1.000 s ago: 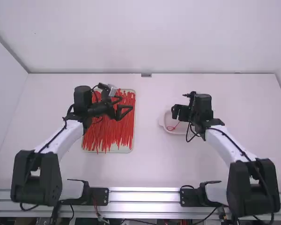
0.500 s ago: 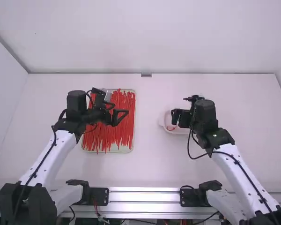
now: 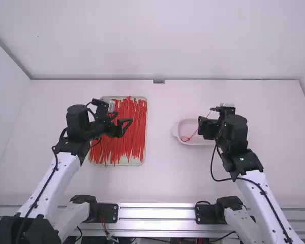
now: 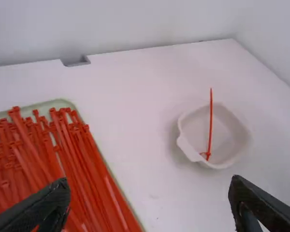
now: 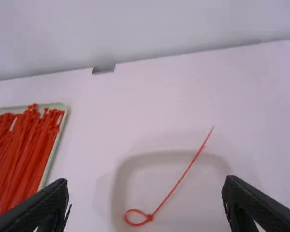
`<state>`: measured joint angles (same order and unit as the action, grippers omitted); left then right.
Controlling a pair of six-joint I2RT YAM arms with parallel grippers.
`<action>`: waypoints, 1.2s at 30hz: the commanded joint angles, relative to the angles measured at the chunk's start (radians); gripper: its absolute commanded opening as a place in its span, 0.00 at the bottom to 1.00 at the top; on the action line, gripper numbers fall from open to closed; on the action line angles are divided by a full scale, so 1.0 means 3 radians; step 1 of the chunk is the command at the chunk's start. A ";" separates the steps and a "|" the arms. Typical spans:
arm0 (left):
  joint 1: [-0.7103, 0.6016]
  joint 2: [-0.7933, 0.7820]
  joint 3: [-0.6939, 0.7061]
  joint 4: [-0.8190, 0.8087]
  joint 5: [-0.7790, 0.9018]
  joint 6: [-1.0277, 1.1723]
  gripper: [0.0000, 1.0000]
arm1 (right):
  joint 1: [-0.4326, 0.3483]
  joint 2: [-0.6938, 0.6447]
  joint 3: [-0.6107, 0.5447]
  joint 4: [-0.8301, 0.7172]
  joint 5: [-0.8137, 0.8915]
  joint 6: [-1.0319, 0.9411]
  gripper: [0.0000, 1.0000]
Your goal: Fasten the cable tie
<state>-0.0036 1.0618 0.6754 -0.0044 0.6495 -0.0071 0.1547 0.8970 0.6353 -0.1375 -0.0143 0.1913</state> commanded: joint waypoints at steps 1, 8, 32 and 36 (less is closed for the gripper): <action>0.0012 -0.0190 -0.0158 0.0015 -0.0214 0.0024 0.81 | -0.0150 -0.0182 -0.0167 0.0113 0.0048 -0.0252 0.79; 0.0012 -0.0629 -0.0598 0.0015 -0.0654 0.0024 0.68 | -0.0516 -0.0656 -0.0641 0.0458 0.0048 -0.0638 0.64; 0.0012 -0.2383 -0.2251 0.0015 -0.2165 0.0024 0.15 | -0.0516 -0.2343 -0.2118 0.0458 0.0048 -0.0638 0.14; 0.0012 -0.2626 -0.2251 0.0015 -0.2165 0.0024 0.08 | -0.0516 -0.2550 -0.2118 0.0458 0.0048 -0.0638 0.08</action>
<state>-0.0036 0.2989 0.0101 0.0055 0.0166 -0.0036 -0.0021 0.1532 0.0109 0.0059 -0.0025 -0.0021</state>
